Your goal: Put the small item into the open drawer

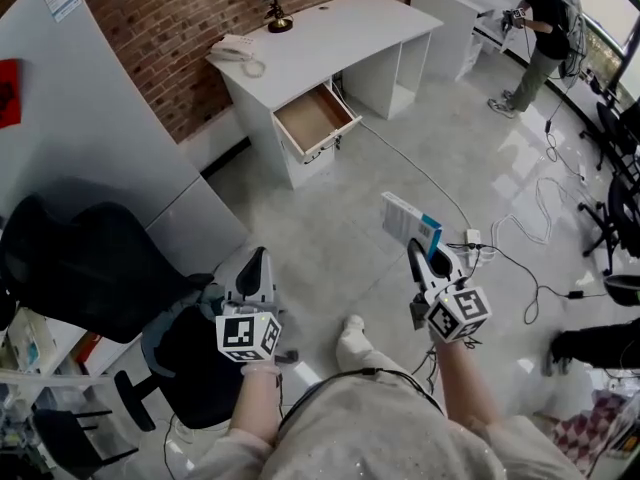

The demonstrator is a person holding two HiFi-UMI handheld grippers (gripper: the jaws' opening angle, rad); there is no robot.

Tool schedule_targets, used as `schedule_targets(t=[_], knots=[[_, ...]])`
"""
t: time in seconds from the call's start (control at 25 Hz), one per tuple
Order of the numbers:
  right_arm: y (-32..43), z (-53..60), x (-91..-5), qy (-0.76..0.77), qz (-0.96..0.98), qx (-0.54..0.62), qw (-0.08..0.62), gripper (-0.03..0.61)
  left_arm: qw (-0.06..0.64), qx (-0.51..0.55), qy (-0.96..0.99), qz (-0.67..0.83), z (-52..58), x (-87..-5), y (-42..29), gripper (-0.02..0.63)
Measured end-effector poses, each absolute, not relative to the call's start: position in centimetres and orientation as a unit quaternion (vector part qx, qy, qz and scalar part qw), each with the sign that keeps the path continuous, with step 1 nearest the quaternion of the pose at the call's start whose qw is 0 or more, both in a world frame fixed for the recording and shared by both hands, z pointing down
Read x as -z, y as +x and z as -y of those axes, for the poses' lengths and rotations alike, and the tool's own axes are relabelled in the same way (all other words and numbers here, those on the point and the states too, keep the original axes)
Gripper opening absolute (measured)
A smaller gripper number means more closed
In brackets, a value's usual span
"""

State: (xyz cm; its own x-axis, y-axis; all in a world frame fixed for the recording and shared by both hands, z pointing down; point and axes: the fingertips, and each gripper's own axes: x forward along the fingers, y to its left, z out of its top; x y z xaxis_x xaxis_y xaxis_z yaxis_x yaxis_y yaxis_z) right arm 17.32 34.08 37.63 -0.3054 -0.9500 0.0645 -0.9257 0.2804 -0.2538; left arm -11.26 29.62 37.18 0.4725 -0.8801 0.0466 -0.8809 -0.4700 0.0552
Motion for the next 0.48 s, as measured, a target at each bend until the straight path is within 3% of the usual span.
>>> schedule_targets(t=[0.48], knots=[[18.4,-23.8,-39.1,-0.554,-0.821,0.136,0.035,0.074,0.042,-0.012,0.844,0.534,-20.5,-38.0,-9.3,0.006]])
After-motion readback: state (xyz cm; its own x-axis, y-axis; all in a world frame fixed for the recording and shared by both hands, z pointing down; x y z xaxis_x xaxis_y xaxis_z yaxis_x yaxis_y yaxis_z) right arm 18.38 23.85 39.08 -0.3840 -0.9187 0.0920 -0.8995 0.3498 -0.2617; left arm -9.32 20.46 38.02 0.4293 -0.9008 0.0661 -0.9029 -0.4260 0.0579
